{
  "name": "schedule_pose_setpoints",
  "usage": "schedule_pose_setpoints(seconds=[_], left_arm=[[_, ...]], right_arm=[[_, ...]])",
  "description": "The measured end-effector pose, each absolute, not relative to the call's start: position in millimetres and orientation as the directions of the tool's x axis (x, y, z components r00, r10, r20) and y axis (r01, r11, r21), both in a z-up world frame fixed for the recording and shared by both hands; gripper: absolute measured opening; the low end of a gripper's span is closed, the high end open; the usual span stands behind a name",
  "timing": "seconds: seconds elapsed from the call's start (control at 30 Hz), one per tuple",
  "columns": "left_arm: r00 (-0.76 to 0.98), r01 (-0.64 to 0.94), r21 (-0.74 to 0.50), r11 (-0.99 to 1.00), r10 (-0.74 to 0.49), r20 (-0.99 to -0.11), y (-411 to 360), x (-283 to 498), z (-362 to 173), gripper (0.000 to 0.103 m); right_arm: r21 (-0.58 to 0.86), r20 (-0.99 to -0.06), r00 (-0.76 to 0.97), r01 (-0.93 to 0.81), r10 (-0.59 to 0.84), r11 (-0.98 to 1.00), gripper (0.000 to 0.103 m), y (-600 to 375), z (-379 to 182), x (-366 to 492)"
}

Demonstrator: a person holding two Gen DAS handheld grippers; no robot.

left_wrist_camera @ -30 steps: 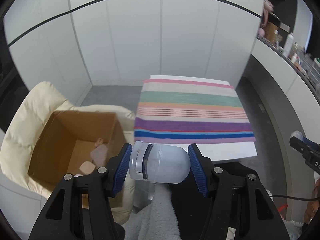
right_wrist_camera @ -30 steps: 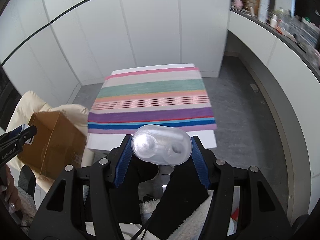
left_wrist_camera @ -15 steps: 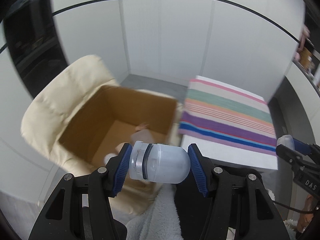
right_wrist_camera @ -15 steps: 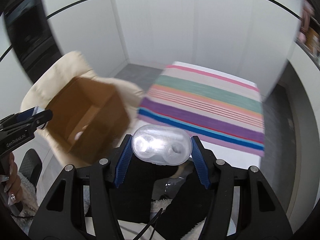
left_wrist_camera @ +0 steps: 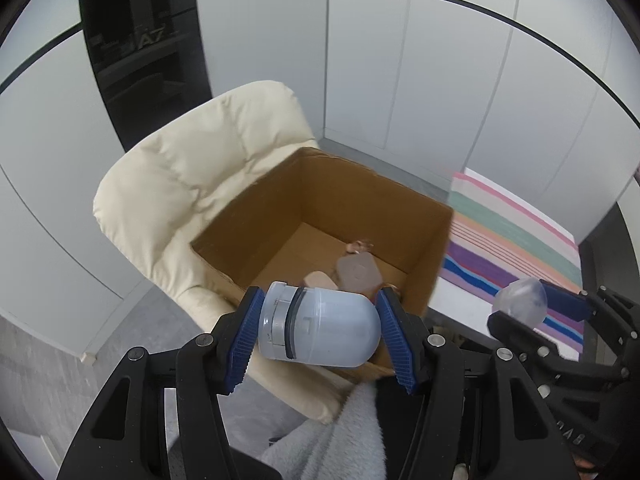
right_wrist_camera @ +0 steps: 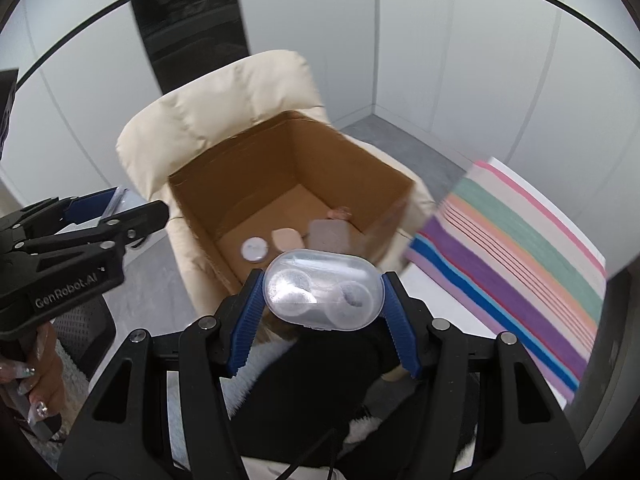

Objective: Organize objects

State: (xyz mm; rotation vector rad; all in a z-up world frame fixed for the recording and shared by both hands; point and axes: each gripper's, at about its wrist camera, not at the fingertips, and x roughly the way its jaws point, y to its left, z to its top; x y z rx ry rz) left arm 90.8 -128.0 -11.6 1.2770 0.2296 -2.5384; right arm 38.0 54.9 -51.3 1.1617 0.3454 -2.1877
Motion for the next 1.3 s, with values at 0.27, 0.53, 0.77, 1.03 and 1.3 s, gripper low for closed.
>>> schedule_pose_setpoints(seconds=[0.27,0.53,0.77,1.03,1.3], left_arm=[[-0.613,0.330,0.025,-0.944,-0.235,-0.754,-141.6,35.3,-15.7,0.059],[-0.605,0.359,-0.022,-0.933,-0.215,-0.767,-161.8,-30.8,-29.7,0.060],[-0.556,0.393,-0.091,-0.915,-0.157,-0.816,-187.7,-32.5,-39.6,0.098],[-0.519,0.378,-0.067,-0.923,-0.152,-0.841,-186.2,-27.6,-38.7,0.098],[-0.513,0.263,-0.046,-0.964,-0.099,-0.853,-148.6,-21.1,-24.1,0.098]], right_arm=[[0.032,-0.823,-0.407,0.664,-0.397,-0.747,0.060,2.4,-66.1,7.2],[0.030,-0.821,-0.424,0.636,-0.381,-0.771,0.061,-28.8,-71.3,-48.9],[0.109,-0.813,-0.395,0.616,-0.427,-0.780,0.099,-37.9,-73.6,-77.1],[0.112,-0.833,-0.381,0.593,-0.400,-0.797,0.099,-31.1,-75.2,-75.0],[0.101,-0.868,-0.381,0.493,-0.319,-0.864,0.099,5.0,-64.3,-68.8]])
